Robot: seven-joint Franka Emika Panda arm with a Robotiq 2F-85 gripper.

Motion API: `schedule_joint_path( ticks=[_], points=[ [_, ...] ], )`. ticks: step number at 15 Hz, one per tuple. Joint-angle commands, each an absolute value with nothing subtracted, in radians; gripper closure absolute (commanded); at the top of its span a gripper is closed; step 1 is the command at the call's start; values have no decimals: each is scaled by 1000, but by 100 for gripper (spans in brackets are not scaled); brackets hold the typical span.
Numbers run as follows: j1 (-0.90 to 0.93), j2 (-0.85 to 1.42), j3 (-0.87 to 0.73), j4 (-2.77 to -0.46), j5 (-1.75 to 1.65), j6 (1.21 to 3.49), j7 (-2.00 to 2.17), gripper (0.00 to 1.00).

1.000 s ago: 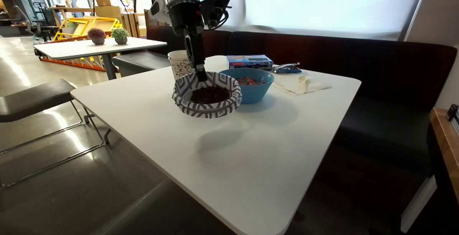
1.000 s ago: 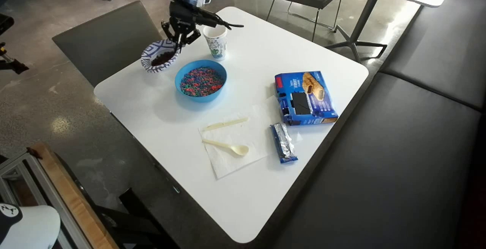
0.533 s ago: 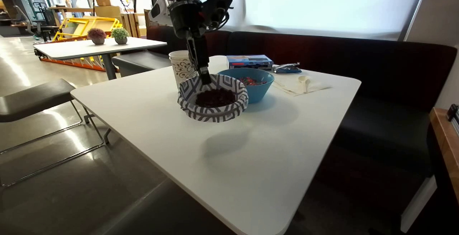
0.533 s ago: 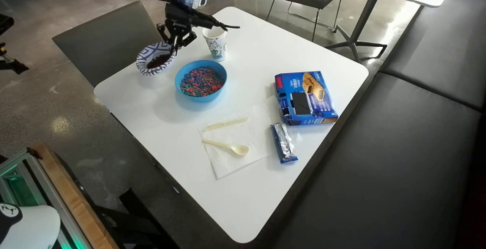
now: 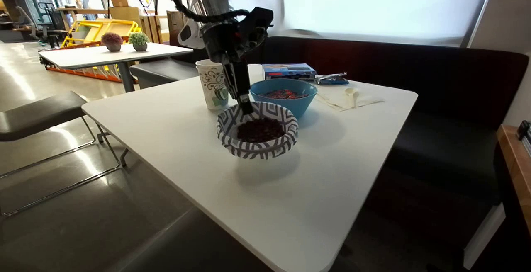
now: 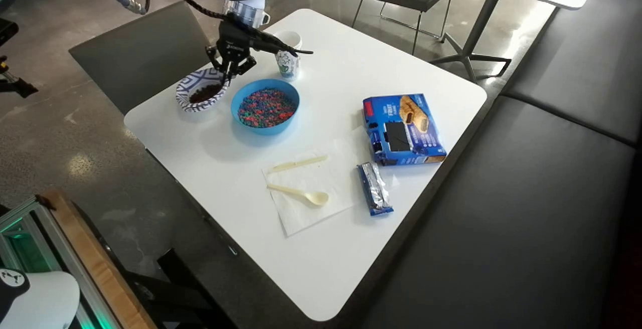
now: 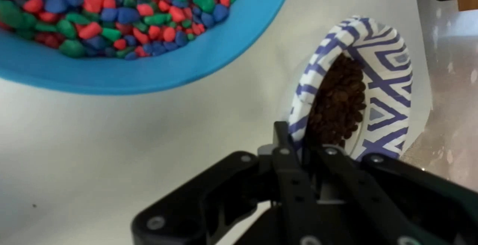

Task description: Move the bowl to the left

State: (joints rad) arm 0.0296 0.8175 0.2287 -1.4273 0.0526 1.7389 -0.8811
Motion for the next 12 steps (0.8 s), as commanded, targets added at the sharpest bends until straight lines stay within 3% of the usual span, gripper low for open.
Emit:
schedule_joint_path(
  ticks=[1,2,10,12],
  points=[
    [43,851,226,-1405,44,1718,-912,65],
    [48,853,225,-1407,40,1721,-914,64],
    [102,721,222,-1528,33,1804,-831,5],
    [119,658,209,-1587,31,1895,-739,0]
  ],
)
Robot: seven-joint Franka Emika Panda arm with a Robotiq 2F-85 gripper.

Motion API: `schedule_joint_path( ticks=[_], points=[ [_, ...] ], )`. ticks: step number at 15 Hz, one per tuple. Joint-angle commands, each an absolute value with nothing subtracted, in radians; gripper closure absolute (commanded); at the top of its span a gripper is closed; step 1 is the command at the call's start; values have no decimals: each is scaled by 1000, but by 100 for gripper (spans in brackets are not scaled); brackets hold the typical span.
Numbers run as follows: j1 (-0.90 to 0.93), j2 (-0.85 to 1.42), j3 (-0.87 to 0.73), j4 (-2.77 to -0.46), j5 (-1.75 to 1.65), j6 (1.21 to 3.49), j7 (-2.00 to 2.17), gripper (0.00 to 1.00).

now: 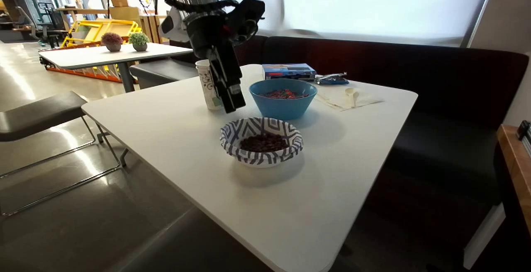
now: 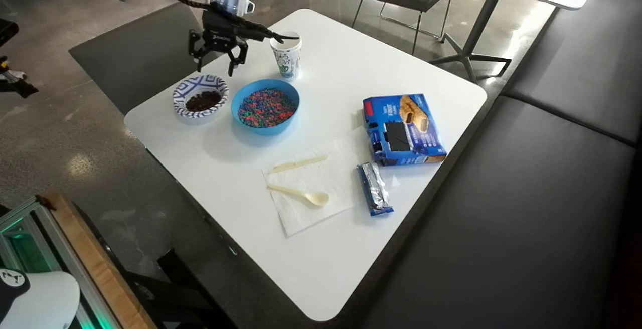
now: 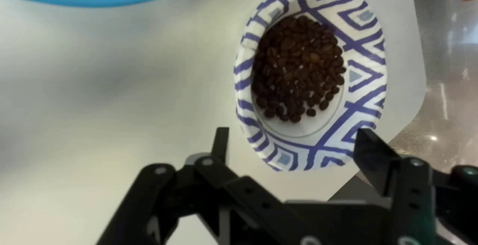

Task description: Move the bowl to the left

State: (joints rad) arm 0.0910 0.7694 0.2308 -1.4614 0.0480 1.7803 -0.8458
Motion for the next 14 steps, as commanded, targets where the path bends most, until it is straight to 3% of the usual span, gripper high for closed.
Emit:
schedule_joint_path(
  ticks=[1,13,14],
  points=[
    [121,623,207,-1618,34,1925,-696,0],
    [12,12,115,-2176,134,2122,-331,0],
    [23,146,119,-2025,114,2064,-393,0]
  ],
)
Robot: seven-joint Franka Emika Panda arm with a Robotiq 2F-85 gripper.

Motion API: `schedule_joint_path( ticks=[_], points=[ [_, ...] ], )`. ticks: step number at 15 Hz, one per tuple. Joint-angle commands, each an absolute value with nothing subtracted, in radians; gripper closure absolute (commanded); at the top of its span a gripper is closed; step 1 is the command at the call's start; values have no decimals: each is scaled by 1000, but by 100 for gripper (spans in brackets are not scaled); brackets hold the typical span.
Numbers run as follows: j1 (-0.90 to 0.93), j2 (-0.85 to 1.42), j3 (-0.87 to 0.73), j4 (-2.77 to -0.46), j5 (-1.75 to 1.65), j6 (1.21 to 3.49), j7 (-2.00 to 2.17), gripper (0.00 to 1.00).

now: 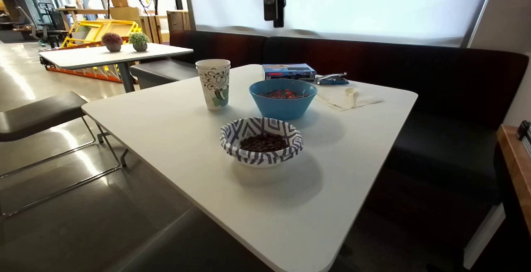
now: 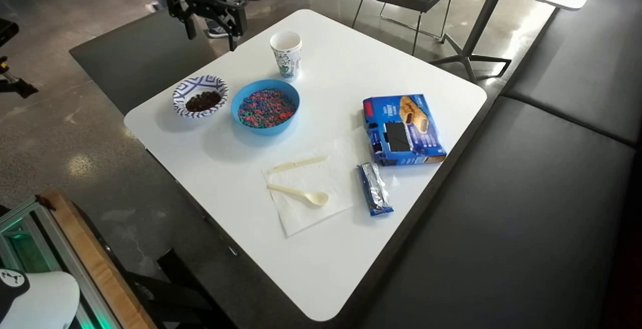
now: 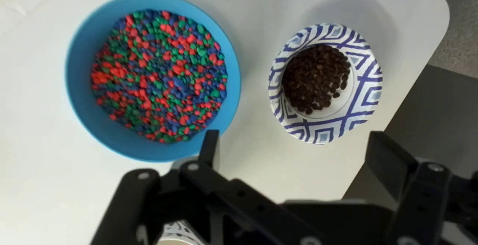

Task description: Move the bowl to the left

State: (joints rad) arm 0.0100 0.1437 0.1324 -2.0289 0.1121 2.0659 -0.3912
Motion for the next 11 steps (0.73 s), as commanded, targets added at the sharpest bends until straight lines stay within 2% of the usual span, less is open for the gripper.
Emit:
schedule_joint_path(
  ticks=[1,4,11],
  points=[
    [23,98,107,-2070,116,2073,-373,0],
    [25,27,97,-2137,120,2083,-353,0],
    [26,22,97,-2150,122,2090,-345,0]
  ],
)
